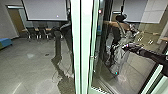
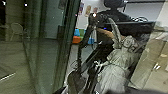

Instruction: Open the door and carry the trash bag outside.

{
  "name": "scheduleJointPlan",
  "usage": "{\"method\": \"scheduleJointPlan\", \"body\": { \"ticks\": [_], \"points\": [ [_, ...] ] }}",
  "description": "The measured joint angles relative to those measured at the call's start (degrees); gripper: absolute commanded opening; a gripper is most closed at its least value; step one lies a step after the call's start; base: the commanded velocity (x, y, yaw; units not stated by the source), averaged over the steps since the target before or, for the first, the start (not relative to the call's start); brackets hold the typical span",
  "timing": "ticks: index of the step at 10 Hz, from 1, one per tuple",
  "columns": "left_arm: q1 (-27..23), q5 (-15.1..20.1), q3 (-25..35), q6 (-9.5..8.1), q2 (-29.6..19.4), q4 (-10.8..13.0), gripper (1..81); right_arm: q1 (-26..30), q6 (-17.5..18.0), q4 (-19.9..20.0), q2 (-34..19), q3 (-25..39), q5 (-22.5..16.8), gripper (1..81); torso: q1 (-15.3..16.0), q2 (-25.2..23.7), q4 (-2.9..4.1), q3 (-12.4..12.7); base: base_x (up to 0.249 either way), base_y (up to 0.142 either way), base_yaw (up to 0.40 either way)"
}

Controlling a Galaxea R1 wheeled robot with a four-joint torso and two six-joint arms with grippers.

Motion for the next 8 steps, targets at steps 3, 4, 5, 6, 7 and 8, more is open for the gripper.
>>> {"method": "scheduleJointPlan", "body": {
  "ticks": [3, 4, 5, 6, 7, 8],
  "points": [
    [0.0, 0.0, 0.0, 0.0, 0.0, 0.0, 1.0, 0.0, 0.0, 0.0, 0.1, 0.0, -0.2, 81.1, 0.0, 0.0, 0.0, 0.0, 0.022, 0.0, 0.0],
    [0.4, 0.0, 0.0, 0.0, 0.1, 0.0, 1.0, -0.1, 0.2, 0.0, 0.1, 0.0, -0.5, 81.1, -0.1, 0.0, 0.0, 0.0, 0.068, 0.0, 0.0],
    [0.5, 0.0, 0.2, 0.0, 0.1, 0.0, 1.0, -0.3, 0.7, 0.9, 0.0, 0.5, -1.7, 81.1, -0.2, -0.1, -0.02, 0.0, 0.069, 0.0, 0.0],
    [0.0, 0.0, 0.2, 0.0, 0.1, 0.0, 1.0, -0.5, 0.9, 1.4, 0.5, 0.6, -2.9, 81.1, -0.2, -0.1, -0.04, 0.0, 0.073, 0.0, 0.0],
    [0.0, 0.0, 0.2, 0.0, 0.2, 0.0, 1.0, -1.0, 0.6, 1.2, 0.4, 0.6, -2.1, 81.1, -0.2, -0.1, -0.04, 0.0, 0.074, 0.0, 0.0],
    [0.3, 0.0, 0.2, 0.0, 0.3, 0.0, 1.0, -1.0, 0.9, 1.3, 0.3, 0.6, -2.7, 81.1, -0.3, -0.1, -0.04, 0.0, 0.074, 0.0, 0.0]
  ]
}}
